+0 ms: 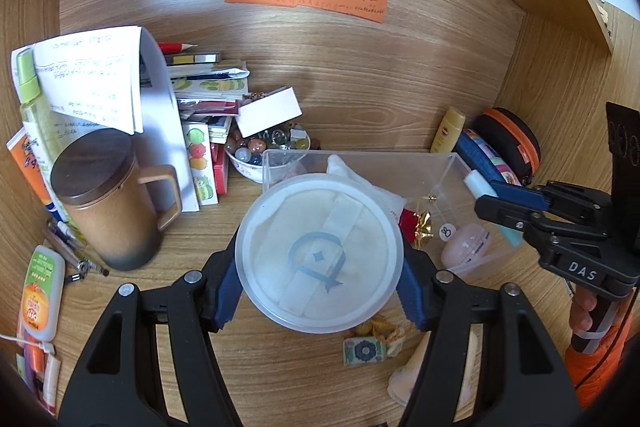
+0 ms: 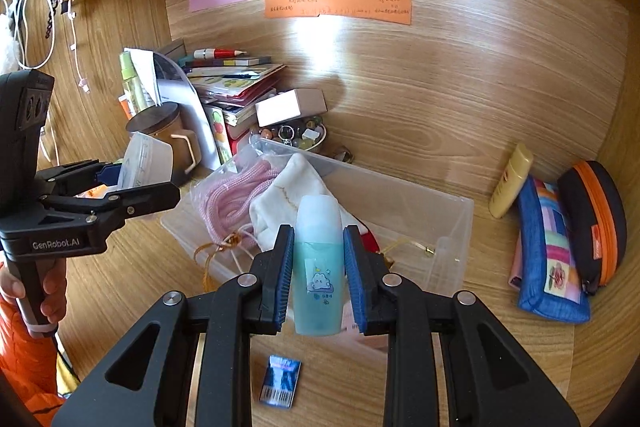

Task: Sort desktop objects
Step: 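Lift and carry the white container and light blue bottle over the clear box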

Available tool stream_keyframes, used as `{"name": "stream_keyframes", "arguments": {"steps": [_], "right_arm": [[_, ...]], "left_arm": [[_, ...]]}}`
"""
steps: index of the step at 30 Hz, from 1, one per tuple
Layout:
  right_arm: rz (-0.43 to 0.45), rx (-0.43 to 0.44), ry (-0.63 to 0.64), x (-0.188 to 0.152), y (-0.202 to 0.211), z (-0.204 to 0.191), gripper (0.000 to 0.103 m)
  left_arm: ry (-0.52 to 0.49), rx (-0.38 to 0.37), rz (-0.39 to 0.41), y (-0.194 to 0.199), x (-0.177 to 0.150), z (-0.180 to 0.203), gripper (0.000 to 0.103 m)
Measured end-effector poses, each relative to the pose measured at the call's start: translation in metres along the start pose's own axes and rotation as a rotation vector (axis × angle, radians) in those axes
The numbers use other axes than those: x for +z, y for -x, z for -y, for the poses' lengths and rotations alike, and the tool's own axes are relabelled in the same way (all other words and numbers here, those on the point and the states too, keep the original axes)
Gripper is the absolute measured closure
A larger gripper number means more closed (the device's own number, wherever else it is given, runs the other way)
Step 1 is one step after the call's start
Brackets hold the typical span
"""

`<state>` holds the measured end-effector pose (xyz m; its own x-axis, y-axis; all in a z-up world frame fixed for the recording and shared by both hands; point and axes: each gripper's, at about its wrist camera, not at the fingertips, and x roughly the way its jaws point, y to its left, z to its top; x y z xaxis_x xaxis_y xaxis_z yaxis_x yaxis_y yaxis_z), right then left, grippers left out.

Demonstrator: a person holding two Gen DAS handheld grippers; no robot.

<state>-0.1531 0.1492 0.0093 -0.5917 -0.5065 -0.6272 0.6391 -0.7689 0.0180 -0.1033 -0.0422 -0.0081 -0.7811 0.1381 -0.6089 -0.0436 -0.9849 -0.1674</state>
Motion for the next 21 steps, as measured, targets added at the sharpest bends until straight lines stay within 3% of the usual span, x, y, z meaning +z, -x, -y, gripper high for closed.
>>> {"name": "stream_keyframes", "arguments": {"steps": [21], "right_arm": [[-0.103, 0.015, -0.09, -0.005, -0.064, 0.016, 0.08]], "left_arm": [[-0.014, -0.057, -0.076, -0.057, 0.014, 0.008, 0.039]]}}
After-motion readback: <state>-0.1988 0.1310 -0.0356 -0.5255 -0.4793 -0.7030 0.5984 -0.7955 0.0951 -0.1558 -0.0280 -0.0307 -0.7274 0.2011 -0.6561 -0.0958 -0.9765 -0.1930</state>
